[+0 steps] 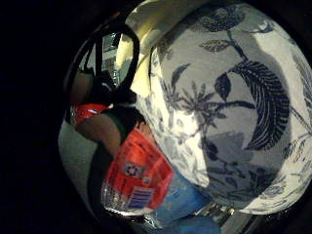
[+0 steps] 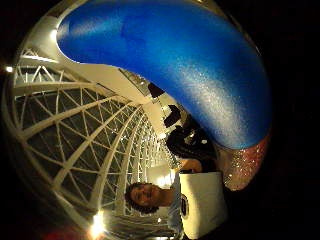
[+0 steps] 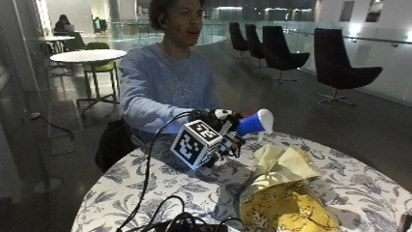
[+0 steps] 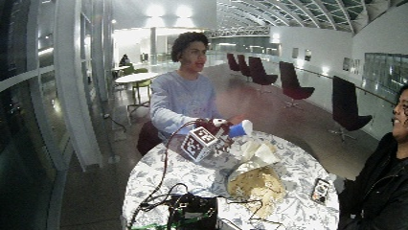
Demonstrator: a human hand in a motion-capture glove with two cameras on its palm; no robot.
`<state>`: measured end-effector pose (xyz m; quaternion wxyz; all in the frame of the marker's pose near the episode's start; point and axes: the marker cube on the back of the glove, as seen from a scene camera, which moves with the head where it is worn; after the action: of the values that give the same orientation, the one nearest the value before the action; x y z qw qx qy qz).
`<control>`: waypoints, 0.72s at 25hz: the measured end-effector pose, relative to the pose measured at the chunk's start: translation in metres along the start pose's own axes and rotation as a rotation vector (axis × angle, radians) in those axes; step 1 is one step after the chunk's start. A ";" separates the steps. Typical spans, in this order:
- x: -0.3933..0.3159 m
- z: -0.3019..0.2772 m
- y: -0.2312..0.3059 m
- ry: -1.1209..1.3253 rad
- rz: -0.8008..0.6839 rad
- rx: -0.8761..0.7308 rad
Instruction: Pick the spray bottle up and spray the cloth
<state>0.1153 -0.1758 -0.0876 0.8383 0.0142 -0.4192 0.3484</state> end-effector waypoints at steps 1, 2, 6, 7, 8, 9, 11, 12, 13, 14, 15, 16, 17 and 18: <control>0.000 0.001 0.000 0.000 0.000 0.000; 0.000 0.001 0.000 0.000 -0.001 0.001; -0.002 0.008 0.003 0.016 -0.041 0.023; -0.004 0.012 0.004 0.030 -0.074 0.041; -0.006 0.017 0.007 0.047 -0.119 0.064; -0.009 0.024 0.009 0.061 -0.171 0.088; -0.016 0.041 0.013 0.065 -0.288 0.120; -0.020 0.051 0.015 0.057 -0.351 0.121; -0.024 0.064 0.017 0.045 -0.417 0.114; -0.028 0.077 0.019 0.036 -0.485 0.099; -0.032 0.093 0.020 0.030 -0.552 0.079; -0.036 0.109 0.021 0.027 -0.615 0.054; -0.039 0.127 0.021 0.024 -0.673 0.026; -0.042 0.144 0.020 0.021 -0.723 -0.003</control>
<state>-0.0136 -0.2303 -0.0297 0.9116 0.1569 -0.3788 0.0288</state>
